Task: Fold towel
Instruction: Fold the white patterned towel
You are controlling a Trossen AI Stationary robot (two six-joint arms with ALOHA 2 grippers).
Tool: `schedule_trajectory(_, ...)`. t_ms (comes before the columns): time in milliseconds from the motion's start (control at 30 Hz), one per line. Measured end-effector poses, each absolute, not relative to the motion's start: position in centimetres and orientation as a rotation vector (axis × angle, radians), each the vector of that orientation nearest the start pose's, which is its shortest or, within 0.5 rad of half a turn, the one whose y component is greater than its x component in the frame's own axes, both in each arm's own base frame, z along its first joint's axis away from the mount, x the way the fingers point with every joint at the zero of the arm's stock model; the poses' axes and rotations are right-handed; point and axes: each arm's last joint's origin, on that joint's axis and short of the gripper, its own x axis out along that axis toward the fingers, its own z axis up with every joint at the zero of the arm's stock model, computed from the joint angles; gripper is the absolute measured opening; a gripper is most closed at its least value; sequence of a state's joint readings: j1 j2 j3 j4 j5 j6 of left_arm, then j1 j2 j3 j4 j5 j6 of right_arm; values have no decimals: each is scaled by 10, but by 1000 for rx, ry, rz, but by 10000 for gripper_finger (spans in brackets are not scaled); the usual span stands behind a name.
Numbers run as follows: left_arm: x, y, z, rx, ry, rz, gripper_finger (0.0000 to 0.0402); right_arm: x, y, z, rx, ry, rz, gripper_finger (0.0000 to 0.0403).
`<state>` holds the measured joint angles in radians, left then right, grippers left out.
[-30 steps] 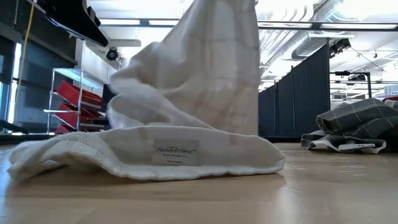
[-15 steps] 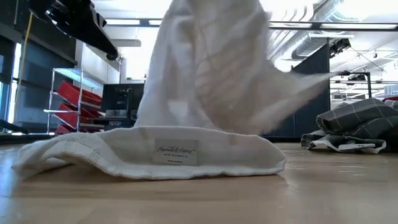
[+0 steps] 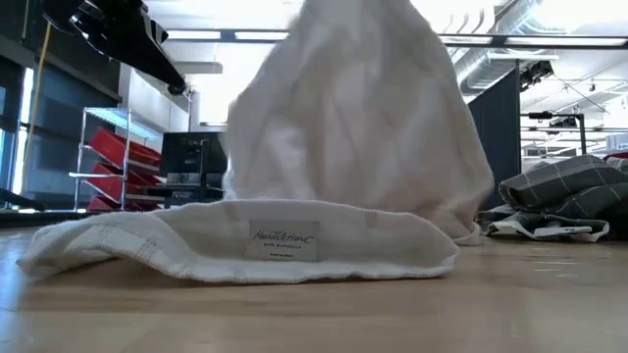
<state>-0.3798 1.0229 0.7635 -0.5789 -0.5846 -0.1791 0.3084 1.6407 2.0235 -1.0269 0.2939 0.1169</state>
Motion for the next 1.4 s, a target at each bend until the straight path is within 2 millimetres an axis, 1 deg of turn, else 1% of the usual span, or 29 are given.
schedule_trajectory(100, 188, -58, 256, 227, 722, 255, 0, 328, 98, 412, -17, 664, 20, 0)
schedule_trajectory(167, 188, -58, 256, 235, 723, 252, 0, 343, 101, 385, 28, 630, 61, 0)
schedule_trajectory(267, 188, -58, 256, 228, 721, 255, 0, 361, 101, 350, 109, 526, 148, 0)
schedule_trajectory(367, 188, -58, 256, 225, 723, 249, 0, 376, 100, 321, 155, 441, 230, 0)
schedule_trajectory(467, 188, -58, 255, 217, 729, 232, 0, 391, 98, 297, 171, 388, 271, 0)
schedule_trajectory(567, 188, -59, 255, 208, 729, 230, 0, 407, 96, 275, 204, 391, 267, 1)
schedule_trajectory(633, 188, -59, 255, 206, 728, 230, 0, 415, 96, 264, 215, 425, 285, 9)
schedule_trajectory(733, 188, -59, 255, 204, 728, 230, 0, 422, 96, 256, 266, 473, 307, 46)
schedule_trajectory(867, 188, -59, 255, 197, 728, 232, 0, 421, 89, 257, 327, 577, 276, 124)
schedule_trajectory(967, 188, -59, 255, 197, 728, 232, 0, 416, 78, 262, 353, 734, 208, 176)
schedule_trajectory(1033, 188, -59, 255, 197, 728, 232, 0, 407, 68, 270, 361, 867, 137, 196)
schedule_trajectory(1100, 188, -59, 255, 197, 728, 232, 0, 393, 60, 278, 309, 993, 41, 204)
schedule_trajectory(1200, 188, -59, 255, 191, 727, 234, 0, 369, 49, 280, 184, 1163, -137, 200)
schedule_trajectory(1300, 188, -59, 255, 178, 726, 239, 0, 343, 36, 283, 161, 1268, -199, 185)
schedule_trajectory(1400, 188, -59, 255, 172, 726, 240, 0, 319, 22, 280, 168, 1314, -213, 170)
